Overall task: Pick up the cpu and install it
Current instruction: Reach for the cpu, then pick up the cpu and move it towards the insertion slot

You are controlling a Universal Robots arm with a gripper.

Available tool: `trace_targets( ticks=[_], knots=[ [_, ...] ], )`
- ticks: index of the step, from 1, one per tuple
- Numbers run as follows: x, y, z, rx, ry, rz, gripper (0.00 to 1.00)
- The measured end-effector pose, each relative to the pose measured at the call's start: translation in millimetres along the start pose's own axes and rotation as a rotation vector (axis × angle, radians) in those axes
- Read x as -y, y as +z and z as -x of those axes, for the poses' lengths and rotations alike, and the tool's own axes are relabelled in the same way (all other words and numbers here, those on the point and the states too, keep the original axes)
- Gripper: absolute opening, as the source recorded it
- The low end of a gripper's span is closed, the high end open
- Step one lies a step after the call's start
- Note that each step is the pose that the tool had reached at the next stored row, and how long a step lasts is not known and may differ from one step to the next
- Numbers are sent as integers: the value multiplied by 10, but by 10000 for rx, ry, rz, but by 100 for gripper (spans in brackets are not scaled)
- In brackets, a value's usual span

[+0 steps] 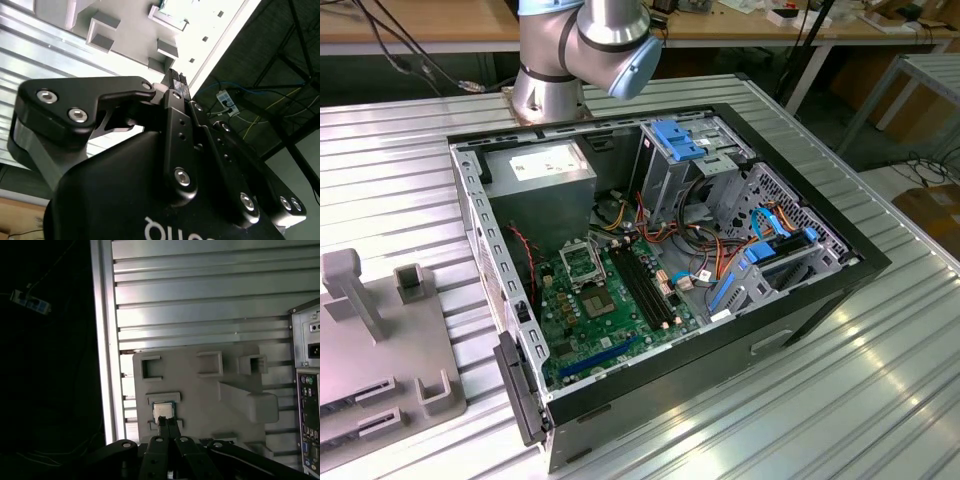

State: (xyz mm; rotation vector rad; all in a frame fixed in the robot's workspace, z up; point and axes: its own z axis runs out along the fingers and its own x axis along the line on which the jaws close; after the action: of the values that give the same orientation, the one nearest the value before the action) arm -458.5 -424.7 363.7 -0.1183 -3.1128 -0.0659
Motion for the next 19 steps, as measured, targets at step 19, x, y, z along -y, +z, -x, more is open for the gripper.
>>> trace_targets(
  ticks=[19],
  knots=[
    [1,1,-15,-2,0,2,18]
  ],
)
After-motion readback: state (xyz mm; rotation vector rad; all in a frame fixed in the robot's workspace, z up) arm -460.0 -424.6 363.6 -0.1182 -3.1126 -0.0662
